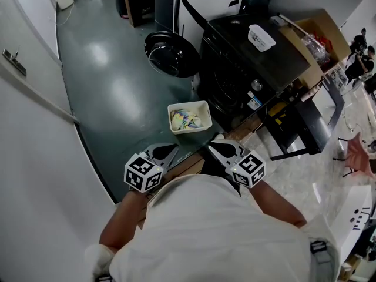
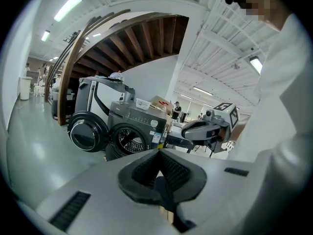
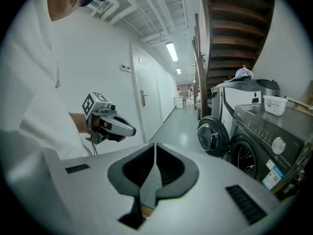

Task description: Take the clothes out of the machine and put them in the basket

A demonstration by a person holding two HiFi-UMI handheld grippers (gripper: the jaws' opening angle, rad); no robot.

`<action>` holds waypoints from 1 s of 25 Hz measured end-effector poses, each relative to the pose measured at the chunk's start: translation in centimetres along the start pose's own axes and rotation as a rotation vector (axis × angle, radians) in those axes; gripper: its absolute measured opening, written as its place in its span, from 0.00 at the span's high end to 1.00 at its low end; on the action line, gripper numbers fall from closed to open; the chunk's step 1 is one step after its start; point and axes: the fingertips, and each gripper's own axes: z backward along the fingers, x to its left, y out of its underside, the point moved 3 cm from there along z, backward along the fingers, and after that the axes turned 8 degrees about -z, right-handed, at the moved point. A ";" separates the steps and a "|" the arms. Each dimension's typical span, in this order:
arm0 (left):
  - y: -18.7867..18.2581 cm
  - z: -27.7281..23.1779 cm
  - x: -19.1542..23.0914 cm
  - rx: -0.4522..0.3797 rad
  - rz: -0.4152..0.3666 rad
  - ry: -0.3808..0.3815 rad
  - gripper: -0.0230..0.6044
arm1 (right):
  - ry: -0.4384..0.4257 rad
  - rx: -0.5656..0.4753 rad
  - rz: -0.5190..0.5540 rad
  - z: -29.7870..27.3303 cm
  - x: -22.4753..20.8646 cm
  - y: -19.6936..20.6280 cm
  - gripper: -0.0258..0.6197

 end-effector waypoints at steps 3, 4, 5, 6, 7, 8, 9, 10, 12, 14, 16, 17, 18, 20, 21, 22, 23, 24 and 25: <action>0.2 0.0 0.1 0.001 0.010 -0.003 0.97 | -0.003 0.003 -0.005 -0.1 0.1 0.1 0.93; 0.3 0.0 0.2 0.001 0.014 -0.005 0.97 | -0.006 0.006 -0.005 -0.2 0.1 0.2 0.93; 0.4 0.0 0.3 0.000 0.018 -0.008 0.97 | -0.008 0.009 -0.003 -0.3 0.1 0.3 0.93; 0.5 0.0 0.4 -0.001 0.022 -0.009 0.97 | -0.010 0.013 -0.002 -0.3 0.0 0.3 0.93; 0.5 -0.1 0.5 0.000 0.027 -0.009 0.97 | -0.009 0.016 -0.002 -0.4 -0.1 0.4 0.93; 0.6 -0.2 0.6 0.001 0.031 -0.008 0.97 | -0.009 0.018 -0.004 -0.4 -0.1 0.5 0.93; 0.7 -0.3 0.6 0.004 0.033 -0.006 0.97 | -0.008 0.019 -0.006 -0.5 -0.1 0.5 0.93; 0.8 -0.4 0.7 0.007 0.034 -0.004 0.97 | -0.008 0.020 -0.006 -0.5 -0.2 0.5 0.93; 1.0 -0.6 0.7 0.013 0.037 0.000 0.97 | -0.008 0.024 -0.005 -0.5 -0.2 0.7 0.94; 1.1 -0.9 0.8 0.015 0.042 0.005 0.97 | -0.006 0.024 -0.006 -0.5 -0.3 0.7 0.94; 1.1 -1.2 0.9 0.018 0.047 0.008 0.97 | -0.003 0.019 -0.009 -0.3 -0.4 0.6 0.94; 1.2 -1.4 1.0 0.021 0.049 0.009 0.97 | -0.001 0.017 -0.011 -0.2 -0.4 0.6 0.94; 1.3 -1.6 1.0 0.024 0.051 0.011 0.97 | 0.003 0.016 -0.013 0.0 -0.5 0.6 0.94; 1.3 -2.2 1.2 0.028 0.054 0.017 0.97 | 0.013 0.019 -0.020 0.3 -0.9 0.9 0.94; 1.2 -2.6 1.2 0.028 0.052 0.023 0.97 | 0.018 0.020 -0.026 0.4 -1.1 1.0 0.94; 1.1 -2.9 1.3 0.027 0.051 0.029 0.97 | 0.022 0.021 -0.031 0.6 -1.3 1.1 0.94; 0.9 -3.1 1.3 0.025 0.051 0.035 0.97 | 0.025 0.021 -0.037 0.7 -1.4 1.2 0.94; 0.8 -3.4 1.3 0.024 0.053 0.039 0.97 | 0.026 0.021 -0.041 0.7 -1.6 1.3 0.94; 0.6 -3.7 1.3 0.023 0.053 0.040 0.97 | 0.026 0.020 -0.043 0.8 -1.8 1.2 0.94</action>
